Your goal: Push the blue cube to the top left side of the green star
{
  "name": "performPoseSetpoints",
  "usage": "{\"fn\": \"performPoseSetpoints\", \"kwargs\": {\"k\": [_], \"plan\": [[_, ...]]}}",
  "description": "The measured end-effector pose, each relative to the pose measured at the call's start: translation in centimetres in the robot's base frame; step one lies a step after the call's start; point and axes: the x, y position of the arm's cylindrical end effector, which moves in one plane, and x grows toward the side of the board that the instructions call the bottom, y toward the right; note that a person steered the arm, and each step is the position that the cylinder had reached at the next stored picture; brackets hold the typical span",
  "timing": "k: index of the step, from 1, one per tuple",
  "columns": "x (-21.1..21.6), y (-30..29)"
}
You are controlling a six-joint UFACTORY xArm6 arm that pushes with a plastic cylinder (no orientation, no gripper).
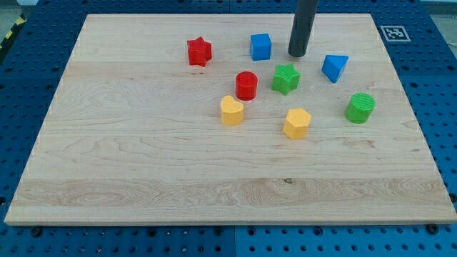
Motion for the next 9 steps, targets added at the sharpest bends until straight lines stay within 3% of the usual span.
{"fn": "performPoseSetpoints", "kwargs": {"k": [2, 3, 5, 9], "plan": [[-4.7, -2.1], [-5.1, -5.9], [-3.5, -8.3], [-1.1, -5.1]]}}
